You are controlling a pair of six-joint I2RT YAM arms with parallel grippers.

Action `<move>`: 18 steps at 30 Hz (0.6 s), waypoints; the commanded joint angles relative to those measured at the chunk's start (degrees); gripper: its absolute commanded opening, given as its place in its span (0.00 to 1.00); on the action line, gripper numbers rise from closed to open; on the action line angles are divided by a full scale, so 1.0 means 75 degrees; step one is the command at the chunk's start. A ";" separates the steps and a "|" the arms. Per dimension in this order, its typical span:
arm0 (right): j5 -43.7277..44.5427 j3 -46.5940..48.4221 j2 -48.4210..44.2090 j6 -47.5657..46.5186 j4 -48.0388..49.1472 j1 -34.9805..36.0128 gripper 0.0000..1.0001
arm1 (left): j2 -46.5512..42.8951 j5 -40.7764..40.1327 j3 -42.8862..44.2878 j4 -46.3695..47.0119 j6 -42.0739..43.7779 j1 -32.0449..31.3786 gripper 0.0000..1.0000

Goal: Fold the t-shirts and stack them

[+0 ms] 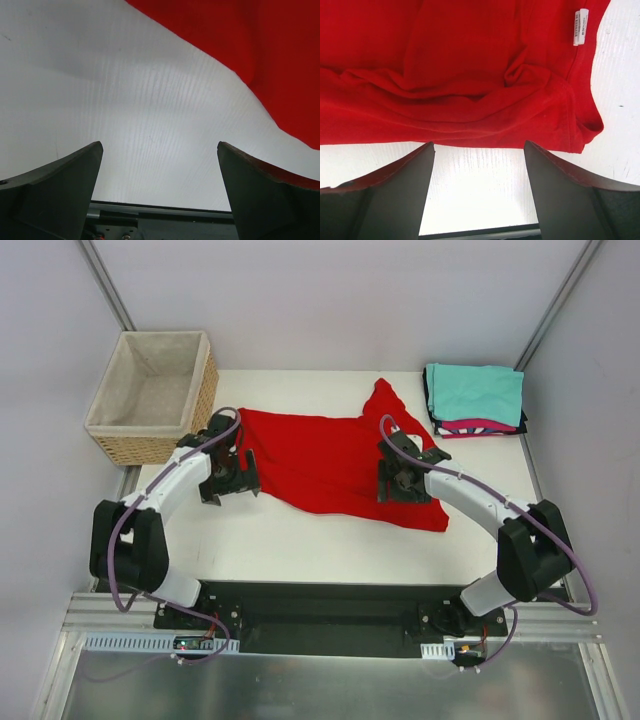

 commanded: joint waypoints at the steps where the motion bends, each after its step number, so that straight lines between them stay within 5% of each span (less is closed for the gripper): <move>1: 0.0122 0.0302 -0.0022 0.0050 0.0077 0.0022 0.76 | 0.0610 -0.0512 0.0997 -0.0011 -0.0208 -0.0058 0.99; 7: 0.0122 0.0302 0.0072 -0.0102 0.0147 0.0010 0.76 | 0.1875 0.0050 0.2344 0.0389 -0.0079 -0.0069 0.99; 18: 0.0509 0.0010 -0.0397 -0.0442 0.0030 -0.0025 0.76 | 0.3236 0.0883 0.2288 0.1619 -0.0160 -0.0069 0.99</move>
